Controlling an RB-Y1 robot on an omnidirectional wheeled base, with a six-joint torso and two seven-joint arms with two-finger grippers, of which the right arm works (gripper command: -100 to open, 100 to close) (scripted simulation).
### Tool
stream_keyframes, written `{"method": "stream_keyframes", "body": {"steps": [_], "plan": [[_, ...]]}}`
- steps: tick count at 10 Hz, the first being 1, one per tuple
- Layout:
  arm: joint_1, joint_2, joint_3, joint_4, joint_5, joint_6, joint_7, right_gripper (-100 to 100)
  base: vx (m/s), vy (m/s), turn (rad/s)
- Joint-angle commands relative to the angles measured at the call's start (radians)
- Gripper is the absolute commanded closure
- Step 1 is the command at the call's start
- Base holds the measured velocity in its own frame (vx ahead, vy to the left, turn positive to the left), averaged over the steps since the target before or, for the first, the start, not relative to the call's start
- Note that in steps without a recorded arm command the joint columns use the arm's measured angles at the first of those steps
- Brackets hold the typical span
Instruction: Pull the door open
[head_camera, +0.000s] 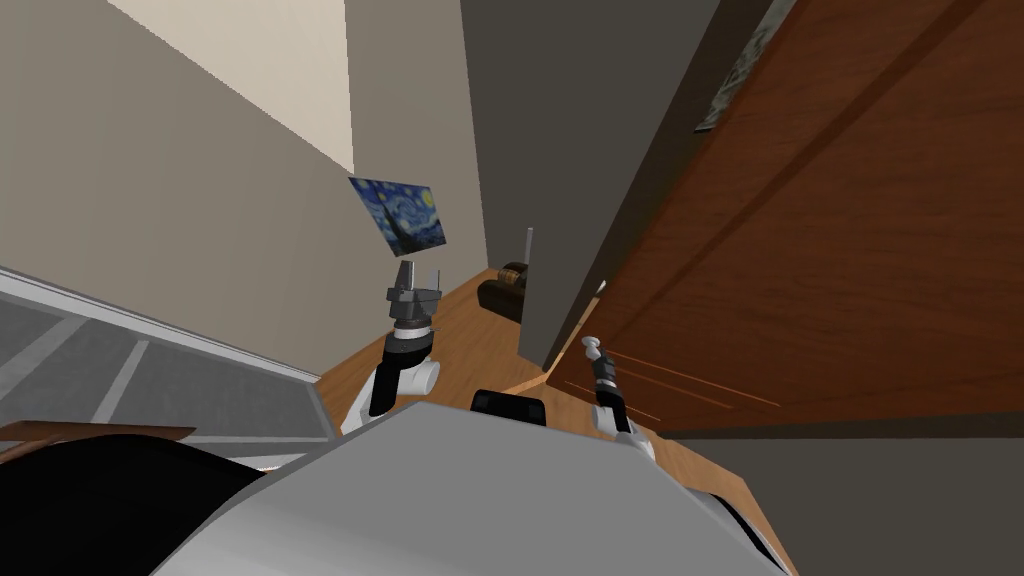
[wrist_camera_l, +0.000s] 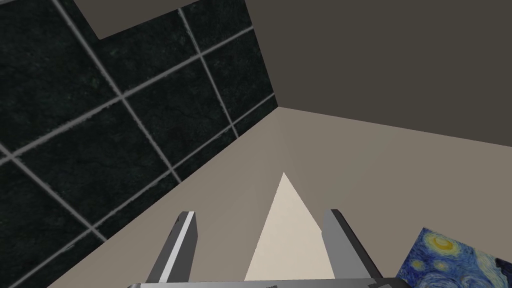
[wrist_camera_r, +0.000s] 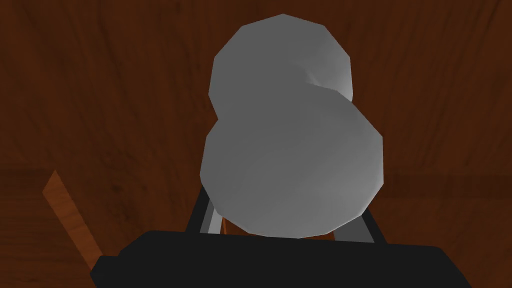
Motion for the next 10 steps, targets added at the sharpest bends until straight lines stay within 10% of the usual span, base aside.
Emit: {"method": "stream_keyframes", "body": {"steps": [1,10], "plan": [[0.005,0.012,0.013,-0.026,-0.002,0.006,-0.032,100,-0.033,-0.022,0.029],[0.007,0.008,0.036,-0.034,-0.052,0.012,-0.199,100,-0.029,-0.008,0.033]]}}
